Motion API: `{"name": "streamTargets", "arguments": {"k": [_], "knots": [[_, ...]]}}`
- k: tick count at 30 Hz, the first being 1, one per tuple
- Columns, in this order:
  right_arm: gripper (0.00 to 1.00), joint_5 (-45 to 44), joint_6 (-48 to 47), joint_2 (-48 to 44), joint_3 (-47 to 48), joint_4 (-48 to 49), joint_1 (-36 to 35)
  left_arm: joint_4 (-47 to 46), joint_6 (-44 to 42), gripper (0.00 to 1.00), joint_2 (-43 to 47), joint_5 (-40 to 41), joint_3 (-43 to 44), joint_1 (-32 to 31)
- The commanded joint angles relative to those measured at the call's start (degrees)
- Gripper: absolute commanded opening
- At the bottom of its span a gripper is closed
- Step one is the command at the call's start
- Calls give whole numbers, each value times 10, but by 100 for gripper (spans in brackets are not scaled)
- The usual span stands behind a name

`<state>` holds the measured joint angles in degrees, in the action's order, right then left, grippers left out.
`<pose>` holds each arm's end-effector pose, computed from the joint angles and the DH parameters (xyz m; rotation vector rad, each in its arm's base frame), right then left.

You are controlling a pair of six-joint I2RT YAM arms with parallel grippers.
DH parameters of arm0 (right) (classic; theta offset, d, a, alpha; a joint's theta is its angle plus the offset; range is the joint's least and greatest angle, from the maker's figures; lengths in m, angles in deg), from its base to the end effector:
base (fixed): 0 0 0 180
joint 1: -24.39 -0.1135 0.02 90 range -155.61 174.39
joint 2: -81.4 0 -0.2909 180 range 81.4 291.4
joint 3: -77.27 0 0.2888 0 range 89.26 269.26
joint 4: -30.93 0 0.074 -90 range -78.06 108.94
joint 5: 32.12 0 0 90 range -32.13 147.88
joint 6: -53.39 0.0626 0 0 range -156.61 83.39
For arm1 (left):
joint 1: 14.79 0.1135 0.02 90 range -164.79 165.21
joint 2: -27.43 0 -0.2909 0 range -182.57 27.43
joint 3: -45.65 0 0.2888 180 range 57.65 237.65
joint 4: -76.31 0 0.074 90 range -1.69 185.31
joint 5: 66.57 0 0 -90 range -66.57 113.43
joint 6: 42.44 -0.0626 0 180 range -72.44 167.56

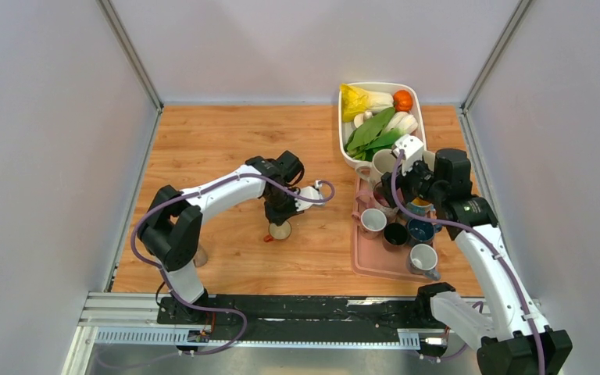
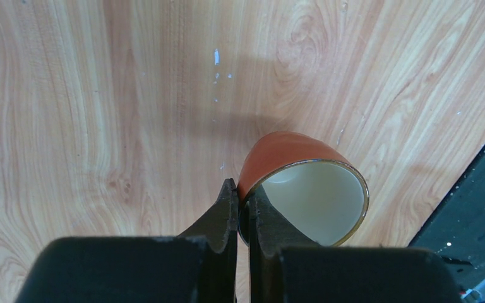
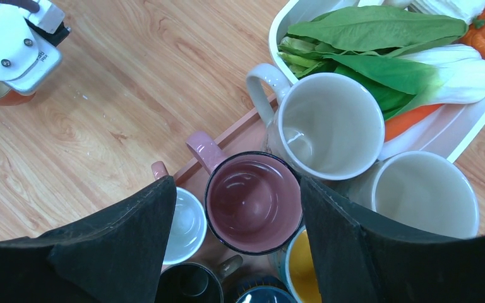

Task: Turn the mug right side up
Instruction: Place the cup at the center of the board.

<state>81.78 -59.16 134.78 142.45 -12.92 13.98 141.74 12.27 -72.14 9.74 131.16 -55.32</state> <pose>0.2319 0.0684 0.3364 -0.8232 1.9240 0.3157 0.2740 -0.2537 0.1976 1.8368 2.3057 -0.3659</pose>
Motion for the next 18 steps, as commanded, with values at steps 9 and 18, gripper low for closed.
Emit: {"name": "streamTargets", "arguments": {"k": [9,18], "knots": [[76,4,18,-17,15,19,19,-54,-2,24,47,20,-34,-8],[77,6,22,-17,15,19,20,-47,29,44,74,46,-35,-8]]}}
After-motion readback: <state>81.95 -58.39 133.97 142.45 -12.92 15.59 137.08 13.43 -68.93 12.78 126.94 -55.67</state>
